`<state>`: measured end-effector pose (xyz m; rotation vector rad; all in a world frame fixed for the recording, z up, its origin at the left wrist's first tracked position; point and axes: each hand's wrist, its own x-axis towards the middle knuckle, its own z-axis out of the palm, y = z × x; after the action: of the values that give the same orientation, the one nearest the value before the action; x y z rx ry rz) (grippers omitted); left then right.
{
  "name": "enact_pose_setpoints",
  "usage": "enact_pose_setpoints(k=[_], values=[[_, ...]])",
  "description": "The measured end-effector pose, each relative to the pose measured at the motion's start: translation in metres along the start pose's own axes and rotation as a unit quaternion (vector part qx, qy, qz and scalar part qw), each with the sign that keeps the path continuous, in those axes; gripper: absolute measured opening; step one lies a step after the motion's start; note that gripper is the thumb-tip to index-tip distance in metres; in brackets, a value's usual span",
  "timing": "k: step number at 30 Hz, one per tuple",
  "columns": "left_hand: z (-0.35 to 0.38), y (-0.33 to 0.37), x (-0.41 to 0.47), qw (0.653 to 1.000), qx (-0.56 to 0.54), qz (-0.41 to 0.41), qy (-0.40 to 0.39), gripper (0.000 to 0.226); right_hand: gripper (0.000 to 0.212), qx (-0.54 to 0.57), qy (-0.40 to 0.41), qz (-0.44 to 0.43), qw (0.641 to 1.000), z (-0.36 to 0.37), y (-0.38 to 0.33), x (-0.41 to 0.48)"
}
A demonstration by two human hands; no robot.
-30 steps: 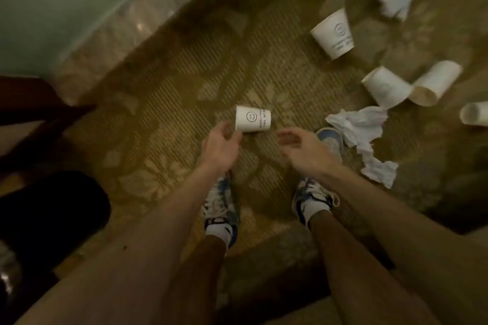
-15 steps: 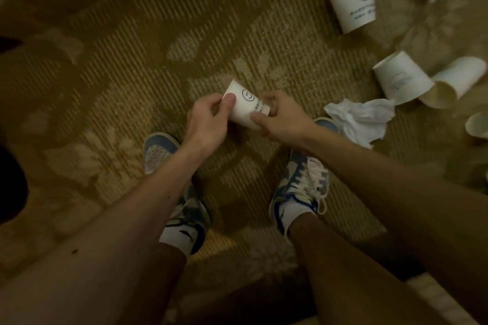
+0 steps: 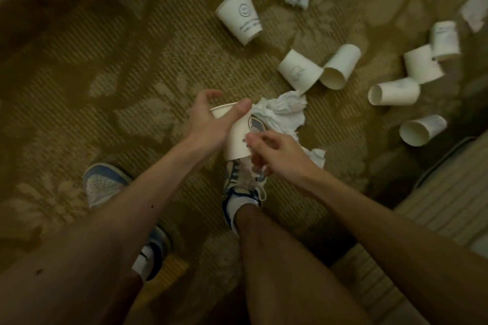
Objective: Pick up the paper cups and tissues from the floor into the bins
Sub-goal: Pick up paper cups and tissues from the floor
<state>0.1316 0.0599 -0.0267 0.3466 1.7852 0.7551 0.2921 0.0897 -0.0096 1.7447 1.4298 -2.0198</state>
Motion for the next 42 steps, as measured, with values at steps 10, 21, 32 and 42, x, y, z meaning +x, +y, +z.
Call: enact_pose_setpoints(k=[10,21,32,42], values=[[0.026,-0.005,0.027,0.990,0.109,0.021,-0.084,0.067,0.054,-0.090,0.154,0.186,0.966,-0.063,0.087,0.012],[0.025,-0.019,0.049,0.990,0.128,0.028,-0.048,0.066,0.041,0.008,0.269,0.119,0.956,-0.053,0.086,0.040],[0.013,-0.022,0.065,0.993,0.112,0.011,-0.041,0.070,0.048,-0.258,0.212,-0.062,0.941,-0.043,0.041,0.093],[0.010,-0.025,0.068,0.993,0.092,-0.023,-0.071,0.101,0.033,-0.281,0.242,-0.070,0.926,-0.052,0.034,0.123]])
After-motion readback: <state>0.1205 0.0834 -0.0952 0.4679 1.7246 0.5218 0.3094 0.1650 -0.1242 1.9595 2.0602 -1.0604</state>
